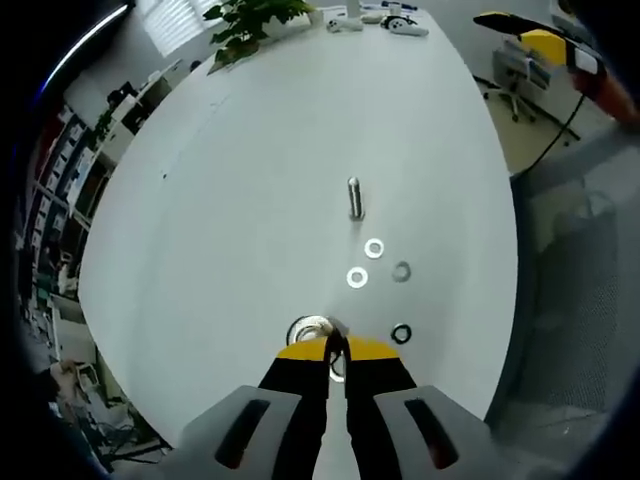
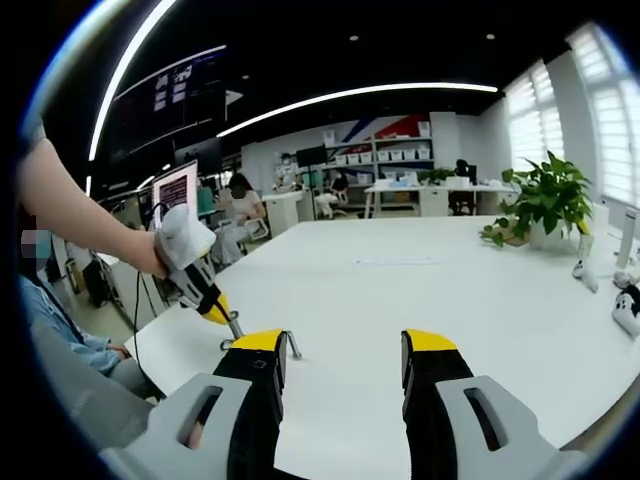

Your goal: Place the washer onto the threaded stud by aligning its center hole with the stud, sliding it down to the base, and recovering from edge contact or off-axis alignment until the washer reaches the visible bottom stop.

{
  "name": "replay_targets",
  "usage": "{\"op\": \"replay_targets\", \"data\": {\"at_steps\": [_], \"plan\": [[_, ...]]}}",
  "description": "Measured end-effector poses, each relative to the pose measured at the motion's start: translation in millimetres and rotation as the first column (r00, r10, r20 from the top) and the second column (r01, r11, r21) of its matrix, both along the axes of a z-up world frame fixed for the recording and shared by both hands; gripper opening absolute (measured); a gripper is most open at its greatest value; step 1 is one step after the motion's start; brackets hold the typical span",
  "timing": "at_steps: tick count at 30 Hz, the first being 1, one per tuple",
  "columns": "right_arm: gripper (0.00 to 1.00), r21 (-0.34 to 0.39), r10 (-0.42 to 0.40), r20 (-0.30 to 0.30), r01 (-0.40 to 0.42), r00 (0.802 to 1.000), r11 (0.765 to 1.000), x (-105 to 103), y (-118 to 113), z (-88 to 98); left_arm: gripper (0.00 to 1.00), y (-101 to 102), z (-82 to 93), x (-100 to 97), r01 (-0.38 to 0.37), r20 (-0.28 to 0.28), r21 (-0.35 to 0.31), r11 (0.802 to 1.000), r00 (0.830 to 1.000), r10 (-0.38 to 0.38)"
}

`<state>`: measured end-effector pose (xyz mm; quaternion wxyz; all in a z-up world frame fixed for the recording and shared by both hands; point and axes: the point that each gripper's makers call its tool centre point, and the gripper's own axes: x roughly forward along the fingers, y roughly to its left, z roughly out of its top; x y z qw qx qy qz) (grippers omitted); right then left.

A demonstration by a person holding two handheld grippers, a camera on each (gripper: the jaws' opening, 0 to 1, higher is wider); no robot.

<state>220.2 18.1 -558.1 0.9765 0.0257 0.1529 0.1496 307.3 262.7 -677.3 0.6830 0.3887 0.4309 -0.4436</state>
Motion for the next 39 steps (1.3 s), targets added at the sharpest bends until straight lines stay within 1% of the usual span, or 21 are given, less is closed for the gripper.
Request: {"op": "replay_targets", "data": {"at_steps": [5, 8, 12, 14, 17, 27, 29, 31, 36, 37, 39], "plan": [[0.49, -0.003, -0.006, 0.001, 0.006, 1.0, 1.0, 0.1, -1.9, 0.1, 0.02, 1.0, -0.1, 0.5, -0.024, -0.009, -0.008, 1.0, 1.0, 0.024], [0.49, -0.004, -0.008, 0.0, 0.008, 1.0, 1.0, -0.1, -2.1, -0.1, 0.02, 2.3, 0.8, 0.4, -0.024, -0.004, -0.005, 1.0, 1.0, 0.023], [0.49, -0.007, -0.006, 0.001, 0.006, 1.0, 1.0, -0.2, -1.4, 0.3, 0.03, 1.2, 6.3, 1.3, -0.037, -0.002, -0.029, 0.999, 0.999, 0.037], [0.49, -0.007, -0.007, 0.002, 0.007, 1.0, 1.0, 0.0, -1.4, 0.3, 0.04, 0.2, 8.7, 4.4, -0.058, 0.001, -0.051, 0.997, 0.998, 0.058], [0.49, -0.011, -0.005, -0.001, 0.005, 1.0, 1.0, -0.8, -1.2, -0.4, 0.04, 2.3, 9.4, 7.3, -0.07, 0.007, -0.057, 0.996, 0.997, 0.07], [0.49, -0.01, -0.003, -0.004, 0.003, 1.0, 1.0, -0.4, -0.6, -0.9, 0.04, 11.7, 10.7, 6.3, -0.097, 0.004, -0.06, 0.994, 0.995, 0.097], [0.49, -0.013, 0.0, -0.004, 0.0, 1.0, 1.0, -0.4, -0.3, -1.2, 0.04, 13.5, 10.3, 6.9, -0.101, 0.008, -0.06, 0.993, 0.995, 0.102], [0.49, -0.01, -0.002, -0.004, 0.002, 1.0, 1.0, -0.1, -0.7, -1.2, 0.05, 15.2, 8.9, 5.4, -0.108, 0.001, -0.061, 0.992, 0.994, 0.109], [0.49, -0.01, 0.0, -0.008, 0.0, 1.0, 1.0, 0.1, -0.4, -2.6, 0.05, 23.5, 0.7, 3.2, -0.122, -0.004, -0.05, 0.991, 0.993, 0.122], [0.49, -0.01, 0.002, -0.007, -0.003, 1.0, 1.0, 0.0, 0.4, -2.3, 0.05, 26.2, -0.8, 2.3, -0.124, 0.002, -0.04, 0.991, 0.992, 0.124], [0.49, -0.011, 0.008, -0.009, -0.008, 1.0, 1.0, -0.1, 1.9, -3.0, 0.05, 28.7, -4.3, -0.6, -0.129, -0.009, -0.033, 0.991, 0.992, 0.128]]}}
